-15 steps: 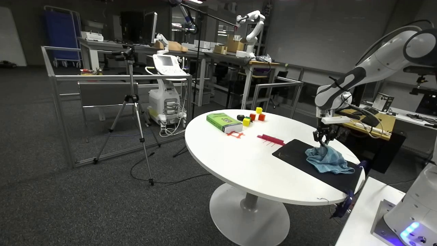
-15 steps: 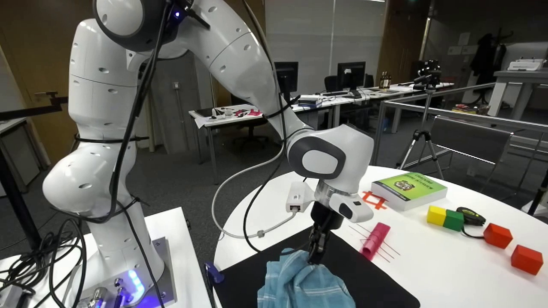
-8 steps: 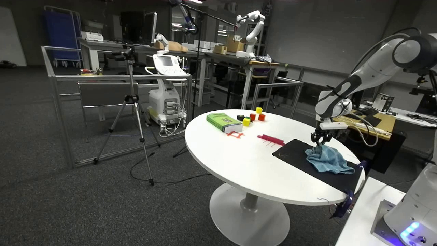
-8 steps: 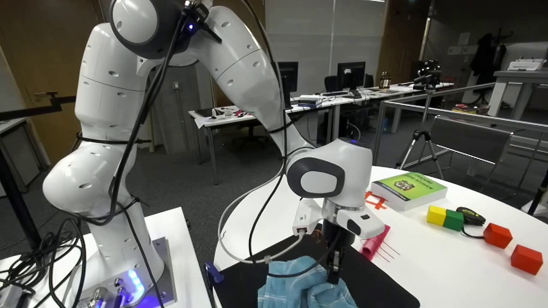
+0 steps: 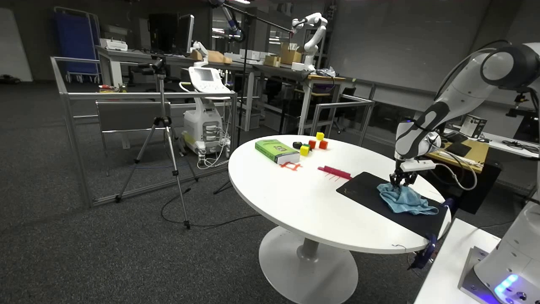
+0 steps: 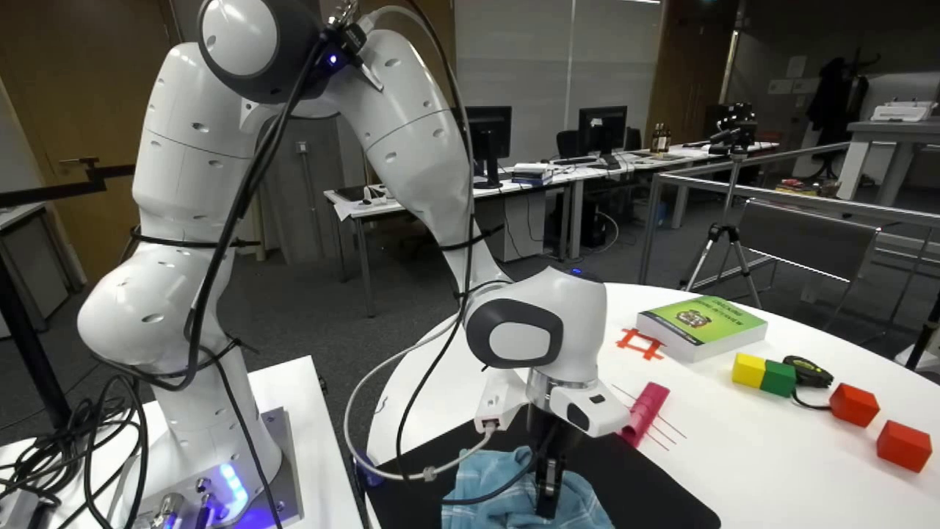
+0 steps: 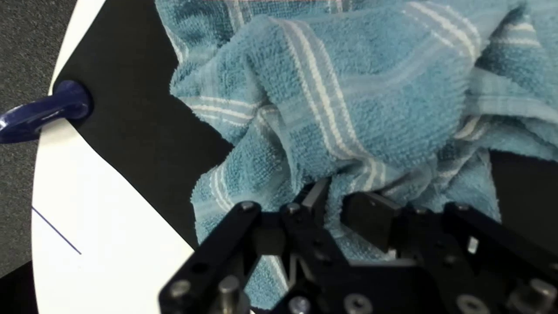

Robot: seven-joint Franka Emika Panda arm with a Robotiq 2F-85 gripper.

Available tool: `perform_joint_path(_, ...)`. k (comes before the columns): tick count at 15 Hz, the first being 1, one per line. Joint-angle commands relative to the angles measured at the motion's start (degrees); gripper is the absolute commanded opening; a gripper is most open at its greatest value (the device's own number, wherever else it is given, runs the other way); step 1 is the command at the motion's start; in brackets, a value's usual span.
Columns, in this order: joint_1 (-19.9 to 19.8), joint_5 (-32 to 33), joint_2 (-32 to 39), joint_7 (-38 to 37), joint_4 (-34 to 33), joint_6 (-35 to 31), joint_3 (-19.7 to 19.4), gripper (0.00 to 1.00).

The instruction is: Fold the towel

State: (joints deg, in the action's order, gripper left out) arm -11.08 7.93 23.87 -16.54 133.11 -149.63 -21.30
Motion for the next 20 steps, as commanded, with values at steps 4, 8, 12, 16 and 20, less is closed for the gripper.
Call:
perform_joint_path(4,2.8,2.8,-4.8,-1.3,4.9,-1.7,-2.3,0.51)
perform_joint_path(8,2.7,4.1,-12.8,-0.1,8.7,-0.8,-2.6,0.81)
perform_joint_path(12,1.1,5.0,-23.3,0.9,13.0,0.8,-1.5,1.00)
perform_joint_path(16,-1.6,10.2,-33.3,-1.5,15.6,5.3,0.3,1.00)
perform_joint_path(20,-5.7,12.0,-42.3,-0.2,15.1,15.0,3.9,1.00)
